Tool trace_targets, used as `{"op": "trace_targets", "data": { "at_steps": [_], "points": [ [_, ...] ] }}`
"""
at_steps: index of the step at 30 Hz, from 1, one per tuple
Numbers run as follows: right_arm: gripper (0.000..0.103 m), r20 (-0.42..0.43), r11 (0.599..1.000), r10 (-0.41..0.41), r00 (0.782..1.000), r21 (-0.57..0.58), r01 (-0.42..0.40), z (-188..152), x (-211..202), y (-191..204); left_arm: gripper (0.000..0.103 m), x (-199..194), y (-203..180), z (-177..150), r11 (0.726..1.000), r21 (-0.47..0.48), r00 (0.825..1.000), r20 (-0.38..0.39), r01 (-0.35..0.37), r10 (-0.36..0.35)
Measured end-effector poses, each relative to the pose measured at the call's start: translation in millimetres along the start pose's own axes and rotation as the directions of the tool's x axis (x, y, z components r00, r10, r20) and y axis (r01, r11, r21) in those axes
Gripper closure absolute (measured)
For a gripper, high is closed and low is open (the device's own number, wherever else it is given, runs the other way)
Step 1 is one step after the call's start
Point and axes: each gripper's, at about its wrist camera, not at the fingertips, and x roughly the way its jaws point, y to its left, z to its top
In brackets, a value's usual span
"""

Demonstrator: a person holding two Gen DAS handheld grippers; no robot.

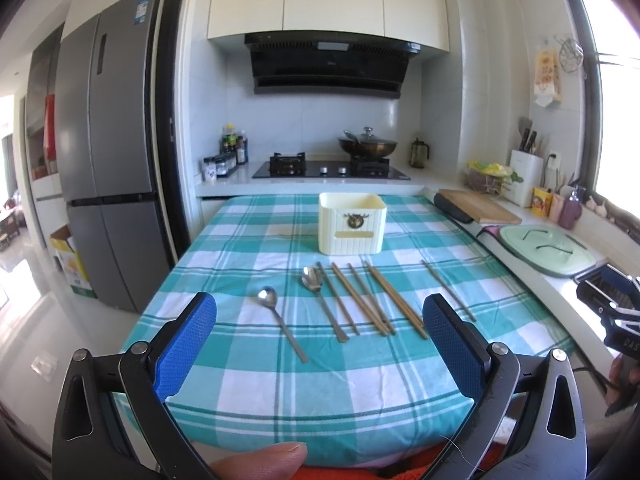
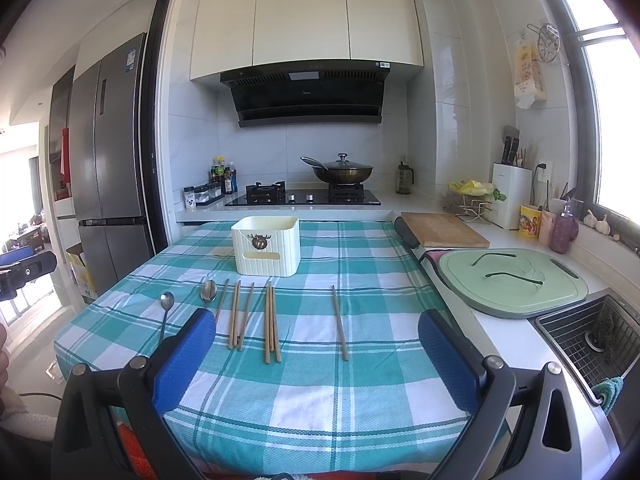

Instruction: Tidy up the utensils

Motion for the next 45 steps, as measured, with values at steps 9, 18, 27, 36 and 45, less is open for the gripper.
{"op": "trace_targets", "data": {
  "at_steps": [9, 18, 27, 36, 45],
  "points": [
    [0.0, -0.006, 1.0, 0.001, 1.0, -0.009, -0.002, 0, 4, -1, 0.0, 9, 8, -1, 0.999, -0.028, 1.0, -0.019, -0.016, 0.016],
    [0.0, -0.009, 1.0, -0.006, 1.0, -0.015, 0.006, 0, 8, -1, 0.0, 19, 7, -2, 1.0, -0.018, 0.999, -0.041, -0.025, 0.025],
    [0.0, -0.03, 1.0, -0.004, 1.0, -0.023, 0.004, 5, 32, -3, 0.0, 66, 21, -2, 0.997, -0.037, 0.991, -0.116, -0.069, 0.064],
    [0.0, -0.068, 0.995, -0.029, 0.997, -0.092, 0.022, 7, 81, -19, 0.0, 145, 35, -15, 0.991, -0.046, 0.969, -0.22, -0.124, 0.111],
    [0.0, -0.279, 0.994, -0.001, 0.96, -0.102, -0.028, -14, 181, -42, 0.0, 245, 63, -47, 0.972, -0.156, 0.906, -0.412, -0.175, 0.097]
  ]
}}
